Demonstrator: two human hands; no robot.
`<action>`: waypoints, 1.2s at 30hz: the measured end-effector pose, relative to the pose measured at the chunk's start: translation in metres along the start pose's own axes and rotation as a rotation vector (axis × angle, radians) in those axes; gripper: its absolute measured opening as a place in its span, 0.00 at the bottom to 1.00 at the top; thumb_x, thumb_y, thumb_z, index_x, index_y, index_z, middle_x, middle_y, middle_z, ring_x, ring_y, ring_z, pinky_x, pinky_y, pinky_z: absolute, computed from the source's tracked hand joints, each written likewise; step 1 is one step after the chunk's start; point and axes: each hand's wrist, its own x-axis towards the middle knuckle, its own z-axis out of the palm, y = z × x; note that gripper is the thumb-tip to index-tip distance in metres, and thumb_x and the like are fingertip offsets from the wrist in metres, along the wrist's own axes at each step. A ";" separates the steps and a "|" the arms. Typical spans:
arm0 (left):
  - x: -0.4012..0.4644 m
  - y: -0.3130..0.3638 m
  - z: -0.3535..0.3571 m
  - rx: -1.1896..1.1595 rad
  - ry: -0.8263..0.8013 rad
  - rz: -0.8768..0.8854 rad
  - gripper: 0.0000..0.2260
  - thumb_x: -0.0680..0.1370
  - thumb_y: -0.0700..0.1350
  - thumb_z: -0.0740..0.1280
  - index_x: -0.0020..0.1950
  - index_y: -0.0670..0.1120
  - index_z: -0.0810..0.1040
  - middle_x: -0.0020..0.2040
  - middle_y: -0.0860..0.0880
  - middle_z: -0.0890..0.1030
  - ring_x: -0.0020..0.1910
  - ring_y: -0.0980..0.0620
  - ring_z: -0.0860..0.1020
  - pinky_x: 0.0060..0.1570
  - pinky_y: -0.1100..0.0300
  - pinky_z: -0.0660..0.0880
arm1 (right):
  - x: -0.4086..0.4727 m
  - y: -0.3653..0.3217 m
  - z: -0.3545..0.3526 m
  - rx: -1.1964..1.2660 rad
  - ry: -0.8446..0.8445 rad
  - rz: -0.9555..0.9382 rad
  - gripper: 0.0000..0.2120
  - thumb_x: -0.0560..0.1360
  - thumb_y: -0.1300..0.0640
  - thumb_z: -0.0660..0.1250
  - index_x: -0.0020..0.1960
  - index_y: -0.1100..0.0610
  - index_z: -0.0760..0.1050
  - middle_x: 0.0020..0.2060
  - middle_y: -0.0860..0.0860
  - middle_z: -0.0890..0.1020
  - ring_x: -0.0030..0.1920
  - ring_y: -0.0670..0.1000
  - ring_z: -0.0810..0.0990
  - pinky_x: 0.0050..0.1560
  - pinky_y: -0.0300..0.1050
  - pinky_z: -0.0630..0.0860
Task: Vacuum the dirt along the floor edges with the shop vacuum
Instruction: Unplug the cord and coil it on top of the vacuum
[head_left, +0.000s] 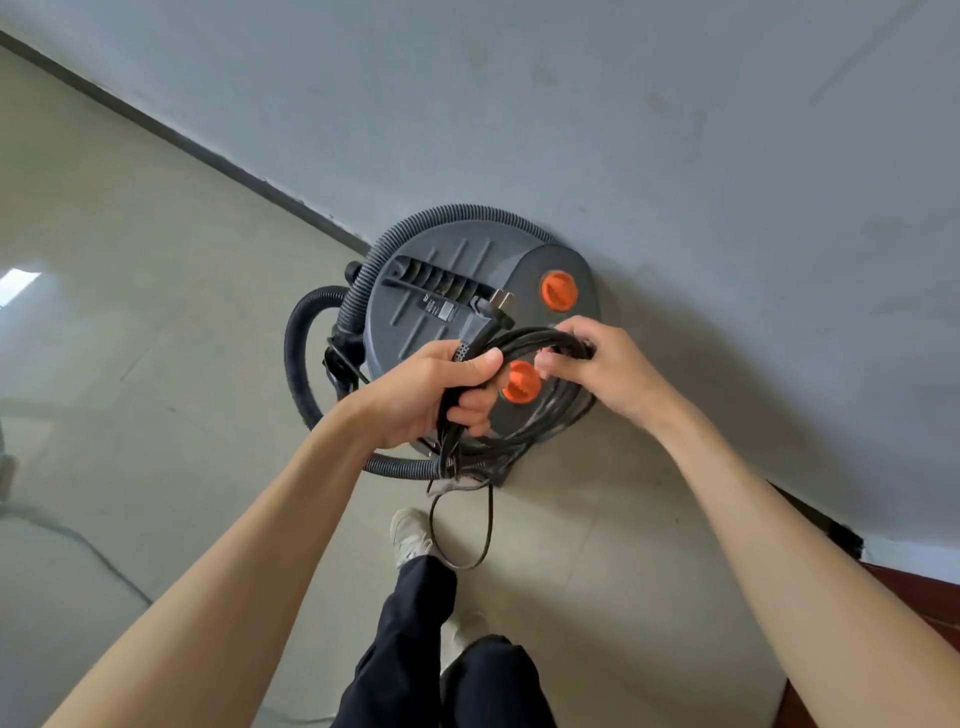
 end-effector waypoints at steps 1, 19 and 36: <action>0.007 0.006 -0.007 0.076 0.064 0.021 0.09 0.81 0.44 0.60 0.44 0.40 0.72 0.29 0.49 0.66 0.26 0.53 0.63 0.34 0.59 0.70 | 0.010 -0.001 -0.002 0.019 0.009 0.026 0.04 0.74 0.61 0.71 0.42 0.56 0.76 0.33 0.52 0.80 0.37 0.48 0.77 0.47 0.44 0.71; 0.116 0.032 -0.058 0.772 0.637 0.078 0.10 0.81 0.47 0.61 0.58 0.42 0.70 0.37 0.53 0.73 0.34 0.59 0.71 0.27 0.74 0.66 | 0.110 0.008 -0.040 0.338 -0.140 0.275 0.10 0.79 0.61 0.63 0.39 0.60 0.72 0.30 0.51 0.74 0.32 0.47 0.72 0.39 0.43 0.71; 0.142 0.023 -0.102 1.096 0.766 -0.218 0.27 0.81 0.57 0.52 0.77 0.47 0.55 0.74 0.46 0.63 0.74 0.45 0.57 0.70 0.45 0.51 | 0.154 0.023 0.006 -0.656 0.335 -0.100 0.22 0.78 0.52 0.64 0.71 0.57 0.70 0.61 0.57 0.74 0.63 0.59 0.70 0.59 0.51 0.66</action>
